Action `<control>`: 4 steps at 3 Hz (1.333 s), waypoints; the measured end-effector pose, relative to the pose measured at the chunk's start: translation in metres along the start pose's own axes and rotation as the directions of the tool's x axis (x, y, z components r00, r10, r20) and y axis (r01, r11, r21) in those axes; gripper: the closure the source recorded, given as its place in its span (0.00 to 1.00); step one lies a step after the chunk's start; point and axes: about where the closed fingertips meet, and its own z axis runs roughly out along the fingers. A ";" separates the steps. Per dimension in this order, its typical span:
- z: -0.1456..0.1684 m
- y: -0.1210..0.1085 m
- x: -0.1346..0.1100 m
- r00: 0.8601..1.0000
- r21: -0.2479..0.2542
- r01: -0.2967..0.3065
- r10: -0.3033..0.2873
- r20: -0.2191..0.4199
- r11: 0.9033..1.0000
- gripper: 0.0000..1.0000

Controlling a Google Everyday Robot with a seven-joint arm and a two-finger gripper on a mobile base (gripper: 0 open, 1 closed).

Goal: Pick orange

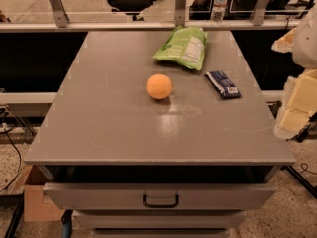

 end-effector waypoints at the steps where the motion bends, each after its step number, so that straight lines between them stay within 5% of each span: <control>1: 0.000 0.000 0.000 1.000 0.000 0.000 0.000 0.000 1.000 0.00; 2: 0.008 -0.003 0.000 0.996 -0.019 -0.056 0.057 0.075 0.998 0.00; 3: 0.038 -0.011 -0.007 0.949 -0.077 -0.173 0.187 0.252 0.982 0.00; 4: 0.068 -0.029 -0.040 0.841 -0.110 -0.268 0.288 0.459 0.957 0.00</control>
Offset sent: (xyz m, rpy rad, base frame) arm 0.0255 -0.0032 -0.0314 0.4082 0.0375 -0.1425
